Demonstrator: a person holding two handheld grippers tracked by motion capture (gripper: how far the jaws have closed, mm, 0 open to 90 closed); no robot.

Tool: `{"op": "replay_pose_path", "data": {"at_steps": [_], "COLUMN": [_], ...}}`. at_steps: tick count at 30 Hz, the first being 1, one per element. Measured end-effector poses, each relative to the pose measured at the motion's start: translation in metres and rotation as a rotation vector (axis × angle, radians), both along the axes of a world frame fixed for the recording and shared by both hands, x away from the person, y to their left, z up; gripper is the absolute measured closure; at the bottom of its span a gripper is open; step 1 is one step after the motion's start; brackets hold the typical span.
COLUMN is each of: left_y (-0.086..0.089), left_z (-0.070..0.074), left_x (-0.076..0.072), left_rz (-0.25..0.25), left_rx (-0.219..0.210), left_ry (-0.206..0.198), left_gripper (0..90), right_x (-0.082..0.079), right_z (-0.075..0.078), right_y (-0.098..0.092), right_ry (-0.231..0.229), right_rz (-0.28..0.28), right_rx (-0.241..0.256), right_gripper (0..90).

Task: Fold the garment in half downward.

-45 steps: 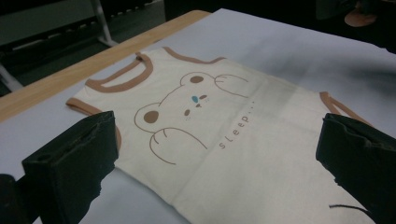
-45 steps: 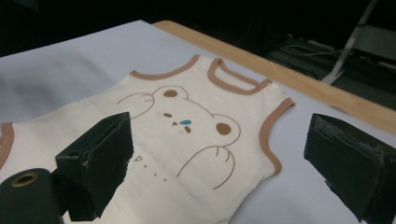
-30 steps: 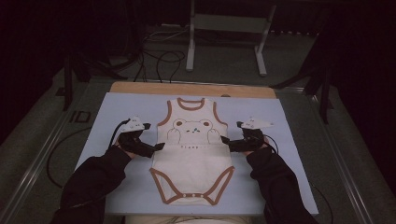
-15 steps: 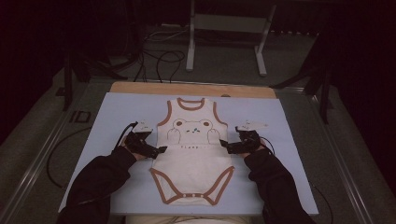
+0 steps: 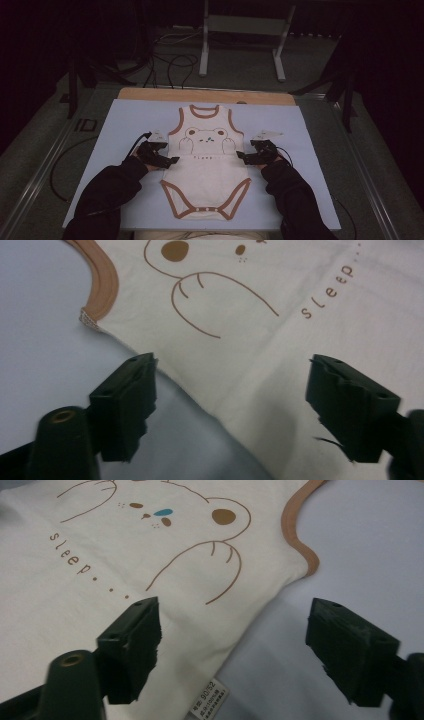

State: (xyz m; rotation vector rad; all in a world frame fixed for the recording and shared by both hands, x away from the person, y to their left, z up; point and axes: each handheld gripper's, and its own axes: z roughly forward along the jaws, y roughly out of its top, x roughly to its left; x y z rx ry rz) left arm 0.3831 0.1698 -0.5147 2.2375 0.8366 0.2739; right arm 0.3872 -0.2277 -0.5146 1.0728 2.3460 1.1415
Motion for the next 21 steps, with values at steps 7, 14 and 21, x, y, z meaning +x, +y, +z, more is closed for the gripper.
{"op": "replay_pose_path", "data": {"at_steps": [7, 14, 21], "left_y": [0.001, -0.001, -0.007], "left_z": [-0.005, -0.007, -0.007], "left_x": [0.002, 0.002, 0.003], "left_rz": [0.038, 0.059, 0.052], "left_rx": [0.024, 0.029, 0.018], "left_ry": [0.005, -0.003, 0.005], "left_gripper": [35.8, 43.9, 55.8], "right_x": [-0.001, 0.001, 0.002], "right_z": [-0.002, -0.005, -0.009], "right_y": [0.004, 0.008, 0.011], "right_ry": [0.001, 0.024, 0.05], "right_rz": [0.004, 0.006, -0.001], "right_rx": [-0.012, -0.031, -0.067], "right_gripper": [38.3, 47.4, 60.4]}}
